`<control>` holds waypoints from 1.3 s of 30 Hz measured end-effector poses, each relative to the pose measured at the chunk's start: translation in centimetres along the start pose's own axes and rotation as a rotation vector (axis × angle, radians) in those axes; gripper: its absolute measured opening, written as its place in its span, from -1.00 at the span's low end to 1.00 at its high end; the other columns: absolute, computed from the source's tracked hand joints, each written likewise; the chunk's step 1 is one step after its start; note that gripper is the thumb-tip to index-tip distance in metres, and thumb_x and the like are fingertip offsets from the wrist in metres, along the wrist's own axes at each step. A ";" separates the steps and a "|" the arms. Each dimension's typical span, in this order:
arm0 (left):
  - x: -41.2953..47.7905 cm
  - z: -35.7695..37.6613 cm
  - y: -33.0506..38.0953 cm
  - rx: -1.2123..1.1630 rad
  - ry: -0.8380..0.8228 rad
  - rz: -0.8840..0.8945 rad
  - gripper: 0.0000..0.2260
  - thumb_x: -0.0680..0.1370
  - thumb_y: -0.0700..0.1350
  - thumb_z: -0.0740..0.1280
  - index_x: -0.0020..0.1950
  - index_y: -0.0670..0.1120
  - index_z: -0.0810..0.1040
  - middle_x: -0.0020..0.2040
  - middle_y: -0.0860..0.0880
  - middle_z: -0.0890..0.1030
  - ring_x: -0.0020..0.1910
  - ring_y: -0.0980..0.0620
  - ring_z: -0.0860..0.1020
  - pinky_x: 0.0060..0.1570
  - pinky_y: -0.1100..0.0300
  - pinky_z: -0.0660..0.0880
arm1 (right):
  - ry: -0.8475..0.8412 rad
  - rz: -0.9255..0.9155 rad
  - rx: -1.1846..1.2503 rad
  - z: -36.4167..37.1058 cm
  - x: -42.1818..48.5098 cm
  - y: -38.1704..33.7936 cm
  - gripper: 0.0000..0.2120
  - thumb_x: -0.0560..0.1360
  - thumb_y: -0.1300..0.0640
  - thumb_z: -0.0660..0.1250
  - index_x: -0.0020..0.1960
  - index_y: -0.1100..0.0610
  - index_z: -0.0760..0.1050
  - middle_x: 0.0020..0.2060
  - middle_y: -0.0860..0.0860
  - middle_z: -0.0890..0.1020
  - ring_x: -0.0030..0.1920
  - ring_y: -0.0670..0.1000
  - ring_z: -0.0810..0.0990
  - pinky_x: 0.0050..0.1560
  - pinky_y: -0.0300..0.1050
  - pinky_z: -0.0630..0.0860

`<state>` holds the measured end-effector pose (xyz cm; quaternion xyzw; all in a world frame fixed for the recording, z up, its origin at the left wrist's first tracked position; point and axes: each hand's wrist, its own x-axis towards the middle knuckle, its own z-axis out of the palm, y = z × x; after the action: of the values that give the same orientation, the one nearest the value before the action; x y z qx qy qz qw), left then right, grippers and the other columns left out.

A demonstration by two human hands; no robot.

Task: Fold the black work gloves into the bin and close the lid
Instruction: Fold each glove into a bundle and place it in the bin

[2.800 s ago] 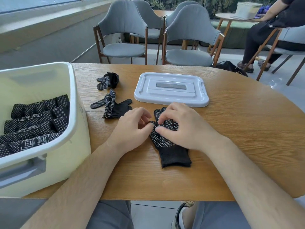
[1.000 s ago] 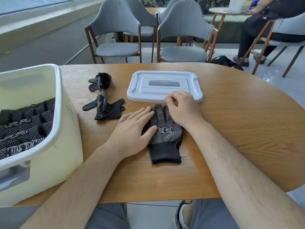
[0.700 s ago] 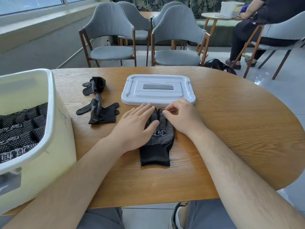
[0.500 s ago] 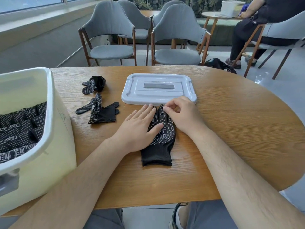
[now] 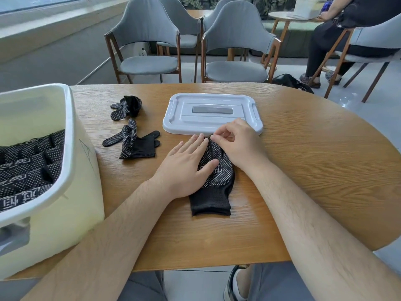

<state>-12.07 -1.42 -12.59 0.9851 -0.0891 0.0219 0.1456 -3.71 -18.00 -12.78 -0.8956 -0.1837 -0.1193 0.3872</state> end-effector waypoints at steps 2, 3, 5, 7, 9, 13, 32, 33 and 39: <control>-0.1 0.0 0.0 -0.040 0.058 0.009 -0.40 0.68 0.25 0.02 0.67 0.04 0.04 0.66 0.11 0.02 0.62 0.20 -0.09 0.55 0.23 -0.20 | -0.045 0.011 -0.048 0.0 0.0 0.0 -0.88 0.52 -0.10 0.45 -0.05 -0.07 0.63 -0.10 -0.17 0.52 -0.10 -0.22 0.55 -0.02 -0.20 0.49; -0.2 0.0 0.0 -0.059 0.119 0.021 -0.43 0.68 0.24 0.03 0.65 0.05 0.11 0.65 0.11 0.08 0.62 0.20 -0.05 0.54 0.25 -0.18 | -0.048 0.020 -0.055 -0.1 -0.1 0.0 -0.87 0.54 -0.10 0.43 -0.02 -0.07 0.62 -0.10 -0.19 0.51 -0.11 -0.24 0.53 -0.04 -0.23 0.47; -0.4 -0.2 0.1 -0.077 0.243 0.065 -0.47 0.68 0.23 0.01 0.61 0.07 0.26 0.62 0.14 0.19 0.61 0.22 0.03 0.54 0.28 -0.14 | -0.021 0.050 -0.037 -0.7 -0.4 0.3 -0.86 0.60 -0.08 0.35 0.03 -0.04 0.60 -0.08 -0.19 0.51 -0.12 -0.26 0.50 -0.04 -0.25 0.47; -0.4 -0.3 0.3 -0.092 0.258 0.103 -0.46 0.66 0.25 -0.01 0.59 0.08 0.31 0.60 0.18 0.23 0.60 0.25 0.04 0.55 0.28 -0.10 | -0.013 0.094 -0.021 -1.6 -0.9 0.8 -0.86 0.63 -0.05 0.28 0.01 -0.04 0.58 -0.05 -0.18 0.52 -0.11 -0.25 0.50 0.00 -0.22 0.50; -0.4 0.0 0.5 -0.072 0.174 0.122 -0.38 0.63 0.34 -0.03 0.61 0.08 0.26 0.61 0.19 0.17 0.60 0.26 -0.01 0.58 0.23 -0.09 | -0.049 0.120 -0.035 -2.5 -1.7 1.4 -0.86 0.59 -0.08 0.30 -0.03 -0.06 0.59 -0.06 -0.19 0.54 -0.09 -0.24 0.50 -0.01 -0.21 0.48; -0.3 0.6 0.6 -0.015 0.023 0.108 -0.16 0.48 0.50 -0.12 0.65 0.07 0.11 0.64 0.18 0.03 0.61 0.25 -0.10 0.61 0.15 -0.11 | -0.074 0.114 -0.069 -2.8 -2.7 2.0 -0.91 0.50 -0.08 0.42 -0.15 -0.11 0.60 -0.11 -0.20 0.55 -0.08 -0.21 0.52 0.01 -0.17 0.49; -0.4 0.4 0.8 -0.036 0.046 0.101 -0.21 0.52 0.48 -0.05 0.64 0.06 0.18 0.64 0.15 0.09 0.61 0.24 -0.05 0.57 0.24 -0.17 | -0.032 0.080 -0.091 -2.1 -2.2 1.2 -0.81 0.52 -0.17 0.40 0.04 -0.11 0.54 -0.11 -0.18 0.53 -0.12 -0.16 0.50 -0.04 -0.13 0.49; -0.5 0.4 0.9 -0.051 0.077 0.105 -0.22 0.51 0.47 -0.03 0.62 0.06 0.24 0.63 0.15 0.14 0.61 0.23 0.00 0.57 0.24 -0.12 | -0.040 0.079 -0.110 -2.1 -2.2 1.2 -0.81 0.52 -0.18 0.40 0.03 -0.11 0.54 -0.11 -0.19 0.53 -0.09 -0.13 0.51 -0.03 -0.12 0.49; -4.1 -0.8 1.9 -0.150 0.440 0.345 -0.75 0.60 0.11 0.33 0.10 -0.01 0.68 0.15 0.13 0.62 0.22 0.07 0.55 0.21 0.06 0.45 | -0.057 0.063 -0.136 -2.2 -2.4 0.9 -0.88 0.55 -0.10 0.38 0.02 -0.09 0.54 -0.14 -0.18 0.54 -0.14 -0.15 0.49 0.01 -0.10 0.50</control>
<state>-16.50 -2.28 -11.53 0.9135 -0.2230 0.2529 0.2279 -5.65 -20.77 -12.78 -0.9282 -0.1579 -0.0937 0.3237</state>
